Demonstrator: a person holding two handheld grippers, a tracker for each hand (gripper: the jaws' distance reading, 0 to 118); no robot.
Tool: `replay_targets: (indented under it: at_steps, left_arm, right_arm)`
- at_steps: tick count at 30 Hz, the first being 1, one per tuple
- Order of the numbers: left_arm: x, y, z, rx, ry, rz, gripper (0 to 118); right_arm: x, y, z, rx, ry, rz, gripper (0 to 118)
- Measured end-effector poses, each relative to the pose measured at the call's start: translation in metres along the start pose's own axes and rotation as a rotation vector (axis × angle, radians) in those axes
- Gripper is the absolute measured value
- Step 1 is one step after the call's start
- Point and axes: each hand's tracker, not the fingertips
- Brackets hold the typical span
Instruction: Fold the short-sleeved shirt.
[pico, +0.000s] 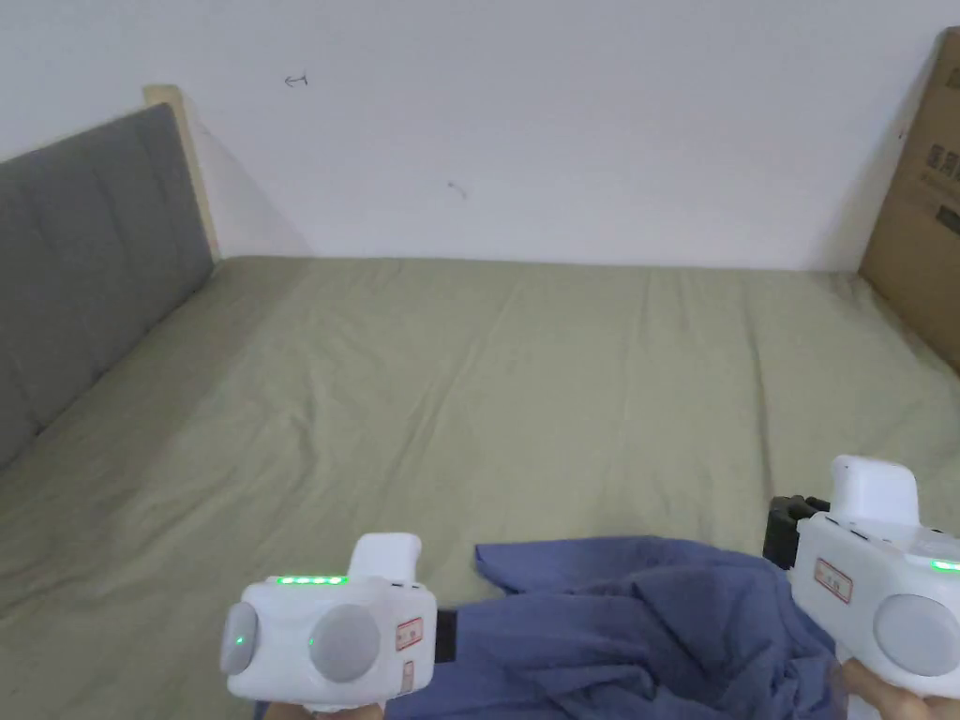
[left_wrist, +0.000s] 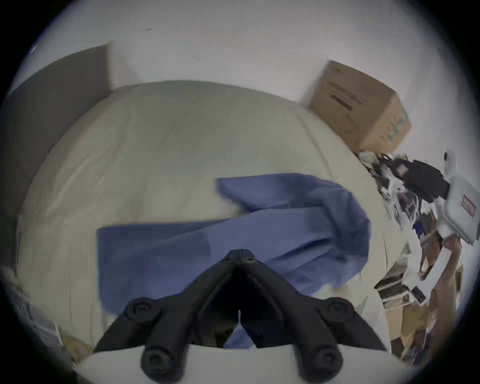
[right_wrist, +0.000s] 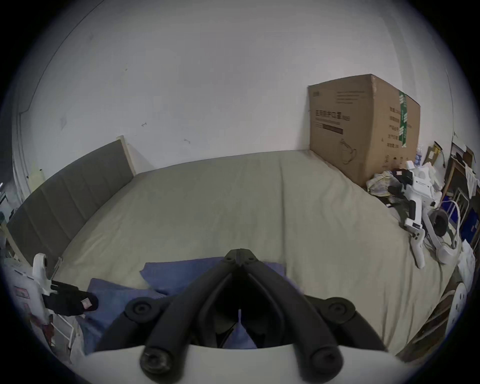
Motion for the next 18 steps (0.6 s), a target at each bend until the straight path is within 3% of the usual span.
replay_targets:
  at_steps: [3,9,10,12,13,18]
  left_arm:
    - [-0.044,-0.021,0.011,-0.029,0.026,0.088,0]
    - [-0.085,-0.022,0.022,0.026,0.146,0.101,2]
    - [-0.088,-0.017,0.019,0.021,0.139,0.093,15]
    - [-0.096,-0.003,0.007,-0.022,0.137,0.093,93]
    - [-0.095,-0.001,-0.002,-0.049,0.131,0.089,115]
    - [-0.106,0.027,-0.05,-0.057,0.13,0.133,112]
  right_arm:
    - [-0.015,-0.003,-0.003,-0.011,0.016,0.024,1]
    - [-0.043,-0.001,-0.01,-0.025,0.052,0.077,1]
    - [-0.046,-0.001,-0.011,-0.027,0.053,0.083,1]
    - [-0.048,0.0,-0.016,-0.035,0.061,0.091,1]
    - [-0.049,0.0,-0.018,-0.038,0.061,0.094,1]
    - [-0.041,-0.002,-0.029,-0.061,0.041,0.102,1]
